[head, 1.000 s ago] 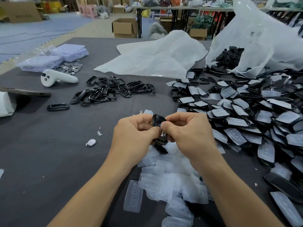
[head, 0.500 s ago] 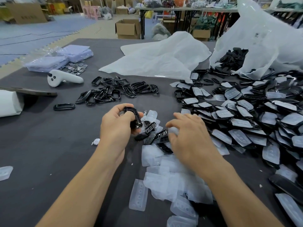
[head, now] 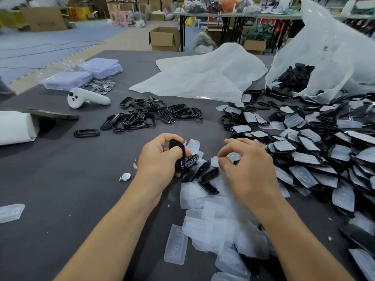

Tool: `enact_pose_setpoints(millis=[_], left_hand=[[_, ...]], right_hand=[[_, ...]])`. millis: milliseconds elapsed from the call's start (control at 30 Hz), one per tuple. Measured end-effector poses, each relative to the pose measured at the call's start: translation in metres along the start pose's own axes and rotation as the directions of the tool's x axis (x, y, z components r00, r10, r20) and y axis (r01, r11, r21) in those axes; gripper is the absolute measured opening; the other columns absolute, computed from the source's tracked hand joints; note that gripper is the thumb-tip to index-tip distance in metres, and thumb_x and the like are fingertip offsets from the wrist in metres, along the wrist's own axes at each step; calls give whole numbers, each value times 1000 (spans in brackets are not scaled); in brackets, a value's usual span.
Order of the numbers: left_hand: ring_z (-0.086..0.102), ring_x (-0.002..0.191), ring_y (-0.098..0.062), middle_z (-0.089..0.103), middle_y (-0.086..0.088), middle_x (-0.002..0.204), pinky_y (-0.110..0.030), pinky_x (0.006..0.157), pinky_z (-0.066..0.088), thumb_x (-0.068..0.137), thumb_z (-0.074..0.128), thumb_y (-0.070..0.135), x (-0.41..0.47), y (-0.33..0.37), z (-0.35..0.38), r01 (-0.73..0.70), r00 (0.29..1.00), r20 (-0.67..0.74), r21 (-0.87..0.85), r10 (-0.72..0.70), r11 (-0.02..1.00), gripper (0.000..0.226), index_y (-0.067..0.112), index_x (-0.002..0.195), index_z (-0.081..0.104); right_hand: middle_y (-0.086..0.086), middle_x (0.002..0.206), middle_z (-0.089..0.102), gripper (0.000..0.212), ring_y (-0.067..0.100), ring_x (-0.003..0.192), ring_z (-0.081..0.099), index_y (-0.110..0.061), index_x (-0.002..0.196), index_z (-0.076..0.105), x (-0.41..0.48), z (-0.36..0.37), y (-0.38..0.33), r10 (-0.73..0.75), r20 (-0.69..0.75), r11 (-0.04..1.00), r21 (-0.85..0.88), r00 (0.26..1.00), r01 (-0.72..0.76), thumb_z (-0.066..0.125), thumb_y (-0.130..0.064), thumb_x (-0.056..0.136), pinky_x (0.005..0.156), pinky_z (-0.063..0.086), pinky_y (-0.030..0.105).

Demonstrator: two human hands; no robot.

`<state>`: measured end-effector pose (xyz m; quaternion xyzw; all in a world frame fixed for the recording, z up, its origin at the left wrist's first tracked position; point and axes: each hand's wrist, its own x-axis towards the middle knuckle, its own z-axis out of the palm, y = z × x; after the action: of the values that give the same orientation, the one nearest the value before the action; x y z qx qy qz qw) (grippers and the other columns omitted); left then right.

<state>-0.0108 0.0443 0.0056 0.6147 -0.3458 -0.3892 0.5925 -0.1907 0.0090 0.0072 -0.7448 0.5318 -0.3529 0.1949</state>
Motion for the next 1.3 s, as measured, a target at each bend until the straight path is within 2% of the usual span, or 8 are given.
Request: enact_pose_setpoints(millis=[100, 167, 233, 333, 567, 933, 1133, 1300], left_hand=[[54, 49, -9, 77, -2, 74, -22, 40, 43, 91, 57, -6, 0, -1, 1, 3, 1000, 11, 11, -3, 1000, 29, 20, 91, 70], [55, 50, -8, 78, -2, 75, -22, 40, 43, 91, 58, -5, 0, -1, 1, 2, 1000, 15, 20, -2, 1000, 28, 20, 91, 70], [56, 51, -6, 78, -2, 76, -21, 41, 44, 91, 58, -3, 0, -2, 1, 1, 1000, 19, 32, -1, 999, 27, 20, 92, 70], [56, 51, -7, 78, -2, 76, -21, 41, 44, 92, 58, -3, 0, -2, 1, -4, 999, 32, 31, 4, 1000, 26, 20, 93, 71], [56, 52, -10, 78, -6, 75, -22, 39, 41, 86, 60, 0, -8, 3, 3, -46, 997, 65, -22, 47, 999, 29, 25, 86, 74], [57, 52, -9, 75, -7, 72, -21, 40, 37, 70, 53, 9, -21, 8, 9, -70, 939, 337, 4, 64, 998, 42, 32, 93, 79], [46, 45, -12, 71, -6, 65, -21, 40, 35, 66, 54, 10, -20, 4, 12, -69, 951, 305, 52, 51, 996, 32, 23, 84, 78], [64, 57, -11, 76, -4, 68, -23, 46, 45, 64, 58, 11, -18, 3, 11, -101, 980, 175, 36, 93, 994, 27, 27, 76, 76]], right_hand=[[-20, 106, 73, 24, -2, 107, 60, -34, 74, 76, 1, -2, 1, 106, -8, 978, 184, 994, -103, 80, -12, 84, 106, 43, 27], [-24, 87, 73, 25, -4, 78, 65, -39, 77, 76, 2, -4, 2, 139, -5, 956, 261, 990, -133, 81, -16, 85, 75, 51, 14], [-22, 74, 70, 25, 7, 54, 56, -44, 83, 76, 2, -4, 2, 152, -37, 946, 295, 988, -134, 81, -21, 86, 54, 52, 26], [-10, 67, 70, 17, 18, 58, 58, -37, 84, 78, 3, -4, 2, 184, -91, 902, 412, 979, -132, 79, -21, 89, 55, 55, 39], [3, 51, 58, 24, 11, 39, 44, -18, 76, 69, 1, 0, -12, 340, 83, 583, 762, 937, -280, 66, -7, 96, 38, 33, 19], [11, 60, 70, 18, 16, 44, 51, -16, 75, 73, -2, 3, -16, 201, 143, 693, 679, 969, -244, 72, -10, 92, 45, 42, 21], [11, 65, 73, 22, 20, 50, 60, -19, 73, 74, -4, 2, -17, 137, 217, 713, 655, 967, -248, 74, -25, 94, 47, 44, 22], [11, 63, 72, 18, 22, 53, 67, -11, 78, 73, -1, 3, -14, 278, 181, 639, 698, 943, -323, 72, 3, 87, 51, 54, 27]])
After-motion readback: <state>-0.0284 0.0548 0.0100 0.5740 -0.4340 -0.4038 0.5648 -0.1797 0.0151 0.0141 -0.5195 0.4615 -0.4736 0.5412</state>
